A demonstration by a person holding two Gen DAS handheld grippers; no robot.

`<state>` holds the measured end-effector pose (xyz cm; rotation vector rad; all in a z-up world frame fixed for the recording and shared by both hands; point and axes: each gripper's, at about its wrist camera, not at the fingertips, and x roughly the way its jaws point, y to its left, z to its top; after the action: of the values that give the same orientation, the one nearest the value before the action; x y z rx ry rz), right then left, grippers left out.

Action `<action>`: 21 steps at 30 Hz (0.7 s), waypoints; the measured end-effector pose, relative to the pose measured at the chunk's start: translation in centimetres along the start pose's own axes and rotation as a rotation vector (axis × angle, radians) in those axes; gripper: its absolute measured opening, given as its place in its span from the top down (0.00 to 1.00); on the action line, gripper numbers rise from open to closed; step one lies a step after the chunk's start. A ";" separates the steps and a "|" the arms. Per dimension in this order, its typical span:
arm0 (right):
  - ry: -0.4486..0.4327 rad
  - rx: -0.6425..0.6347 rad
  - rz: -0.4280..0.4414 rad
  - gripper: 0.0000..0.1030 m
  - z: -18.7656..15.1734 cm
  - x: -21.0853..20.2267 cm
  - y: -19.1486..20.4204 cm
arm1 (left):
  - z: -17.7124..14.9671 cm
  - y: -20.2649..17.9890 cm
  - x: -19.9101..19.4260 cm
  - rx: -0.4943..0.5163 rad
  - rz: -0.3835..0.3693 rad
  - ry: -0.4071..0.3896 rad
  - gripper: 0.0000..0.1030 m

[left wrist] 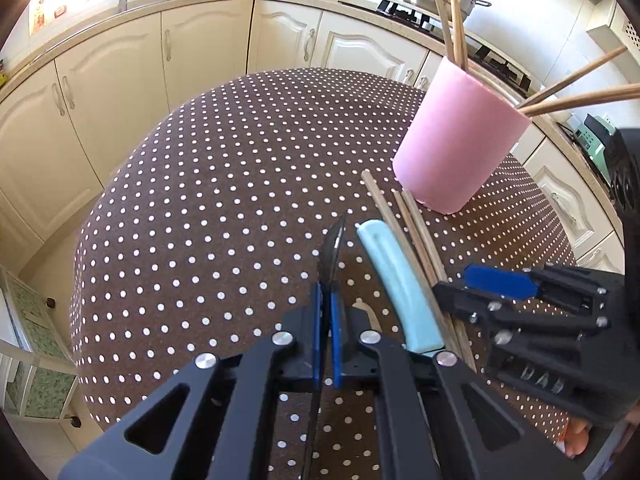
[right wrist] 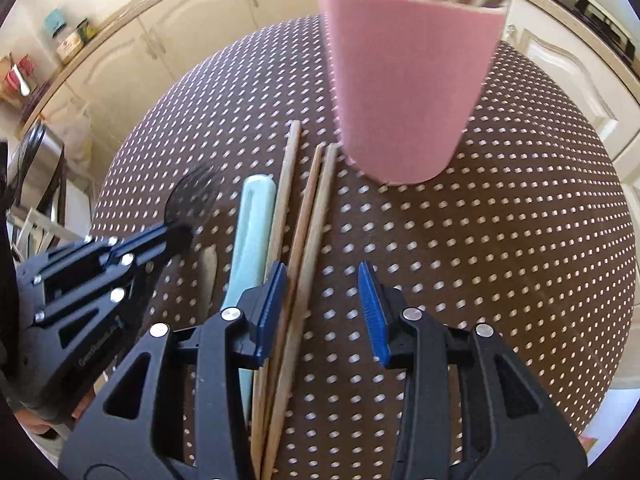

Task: Organize utensils
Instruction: 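Close the left tool on a black utensil while the right tool grasps two chopsticks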

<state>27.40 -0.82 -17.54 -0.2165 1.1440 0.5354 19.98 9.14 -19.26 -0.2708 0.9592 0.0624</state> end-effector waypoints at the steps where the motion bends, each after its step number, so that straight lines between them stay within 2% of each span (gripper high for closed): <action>1: 0.000 -0.008 -0.017 0.64 0.2 0.2 0.4 | 0.0 0.0 0.0 0.000 0.002 -0.002 0.96; 3: -0.003 -0.021 -0.051 0.70 0.4 0.5 0.8 | 0.1 0.1 0.0 -0.003 0.000 -0.003 0.96; 4: -0.006 -0.025 -0.059 0.76 0.4 0.6 0.8 | 0.1 0.1 -0.1 -0.004 0.000 -0.006 0.96; 5: -0.008 -0.020 -0.059 0.84 0.6 0.9 1.0 | 0.2 0.2 -0.2 0.000 -0.003 -0.013 0.96; 7: -0.011 0.014 -0.029 0.88 0.8 0.9 0.0 | 0.3 0.2 -0.6 0.002 -0.012 -0.025 0.96; 10: -0.006 0.093 0.086 0.88 0.6 0.9 -2.1 | 0.6 0.2 -0.9 0.004 -0.022 -0.037 0.96; 13: -0.002 0.138 0.158 0.87 0.5 0.6 -3.3 | 0.8 0.2 -1.0 0.004 -0.026 -0.039 0.96; 17: 0.002 0.123 0.107 0.85 0.0 0.6 -3.9 | 0.8 -0.2 -1.0 0.009 -0.028 -0.040 0.96; 21: -0.009 0.120 0.138 0.85 0.0 0.0 -3.6 | 0.7 -0.3 -1.1 0.012 -0.037 -0.039 0.96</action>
<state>29.27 -3.86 -17.95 -0.0320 1.1837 0.5867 19.96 9.11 -17.88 -0.2755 0.9151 0.0282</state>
